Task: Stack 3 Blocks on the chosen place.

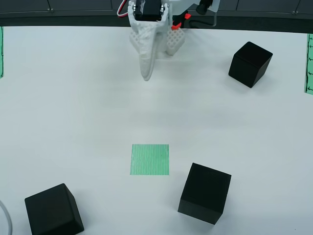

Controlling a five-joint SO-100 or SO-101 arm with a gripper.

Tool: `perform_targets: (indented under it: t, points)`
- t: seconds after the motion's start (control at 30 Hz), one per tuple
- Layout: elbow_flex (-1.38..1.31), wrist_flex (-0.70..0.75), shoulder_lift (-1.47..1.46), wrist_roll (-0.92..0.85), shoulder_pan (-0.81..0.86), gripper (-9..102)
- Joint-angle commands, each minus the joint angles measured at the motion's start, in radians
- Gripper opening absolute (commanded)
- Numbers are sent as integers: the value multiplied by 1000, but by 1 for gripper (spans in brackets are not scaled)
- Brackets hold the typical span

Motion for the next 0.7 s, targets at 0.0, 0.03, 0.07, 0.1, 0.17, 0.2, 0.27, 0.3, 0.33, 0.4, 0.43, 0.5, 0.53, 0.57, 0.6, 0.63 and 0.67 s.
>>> perform_targets:
  t: [0.0, 0.03, 0.07, 0.1, 0.17, 0.2, 0.27, 0.3, 0.33, 0.4, 0.43, 0.5, 0.53, 0.57, 0.6, 0.63, 0.67]
  points:
    - [-178, 18, -126, -8, -23, 0]
    - [-227, 18, -163, -8, -38, 0]
    - [-272, 18, -196, -8, -57, 0]
    - [-310, 18, -225, -11, -83, 0]
    - [-371, 35, -270, -29, -152, 0]
    - [-399, 46, -290, -61, -193, 0]
    - [-445, 74, -319, -91, -262, 0]
    - [-463, 84, -330, -92, -284, 0]
    - [-480, 97, -337, -92, -305, 0]
    - [-508, 132, -350, -92, -356, 0]
    - [-518, 143, -353, -92, -385, 0]
    - [-537, 176, -368, -92, -459, 0]
    - [-545, 190, -379, -92, -506, 0]
    - [-557, 201, -385, -89, -552, 0]
    - [-568, 224, -391, -78, -600, 0]
    - [-578, 250, -399, -78, -652, 0]
    - [-591, 275, -403, -77, -699, 0]
